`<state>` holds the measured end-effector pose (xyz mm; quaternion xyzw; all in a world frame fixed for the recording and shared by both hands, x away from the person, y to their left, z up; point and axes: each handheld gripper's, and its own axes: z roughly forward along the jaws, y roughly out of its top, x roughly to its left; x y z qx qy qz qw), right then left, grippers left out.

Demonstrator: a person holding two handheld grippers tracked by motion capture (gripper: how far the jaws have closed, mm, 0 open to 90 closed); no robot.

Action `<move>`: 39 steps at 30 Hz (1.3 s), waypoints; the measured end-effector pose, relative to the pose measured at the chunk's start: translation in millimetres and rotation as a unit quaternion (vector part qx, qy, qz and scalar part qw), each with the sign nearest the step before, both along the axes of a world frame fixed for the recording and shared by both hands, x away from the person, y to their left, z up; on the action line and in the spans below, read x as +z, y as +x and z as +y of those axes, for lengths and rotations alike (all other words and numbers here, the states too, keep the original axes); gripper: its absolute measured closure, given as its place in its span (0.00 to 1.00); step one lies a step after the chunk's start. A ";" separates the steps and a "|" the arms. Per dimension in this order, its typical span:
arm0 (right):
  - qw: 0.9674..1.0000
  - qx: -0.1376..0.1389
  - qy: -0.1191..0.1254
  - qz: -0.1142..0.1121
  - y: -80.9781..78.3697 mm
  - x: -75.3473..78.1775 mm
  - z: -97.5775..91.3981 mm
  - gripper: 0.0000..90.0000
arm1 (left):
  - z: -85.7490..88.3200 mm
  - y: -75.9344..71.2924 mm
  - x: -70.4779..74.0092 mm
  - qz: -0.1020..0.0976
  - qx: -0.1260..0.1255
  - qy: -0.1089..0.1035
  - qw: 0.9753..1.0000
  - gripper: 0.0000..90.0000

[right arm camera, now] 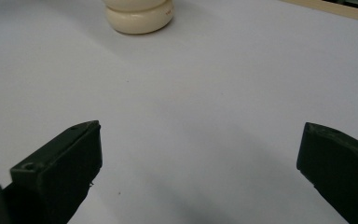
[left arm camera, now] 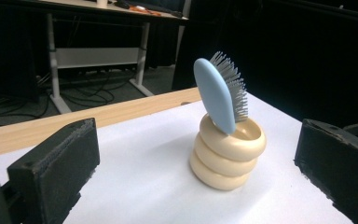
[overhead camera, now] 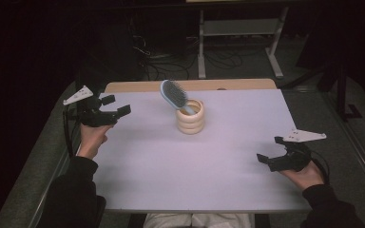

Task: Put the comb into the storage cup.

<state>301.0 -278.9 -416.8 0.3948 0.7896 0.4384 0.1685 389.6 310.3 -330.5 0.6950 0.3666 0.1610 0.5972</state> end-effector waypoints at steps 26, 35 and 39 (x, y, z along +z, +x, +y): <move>1.000 -0.006 -0.002 -0.012 -2.2 1.6 -2.0 0.00 | 42.8 -42.7 -43.4 -0.011 0.039 -0.012 0.999 0.00; 1.000 -0.008 -0.002 -0.010 -2.3 1.5 -2.7 0.00 | 56.3 -59.4 -55.9 -0.018 0.064 -0.009 0.998 0.00; 1.000 -0.008 0.000 -0.010 -2.7 1.6 -3.4 0.00 | 61.2 -66.7 -66.0 -0.005 0.078 -0.002 0.997 0.00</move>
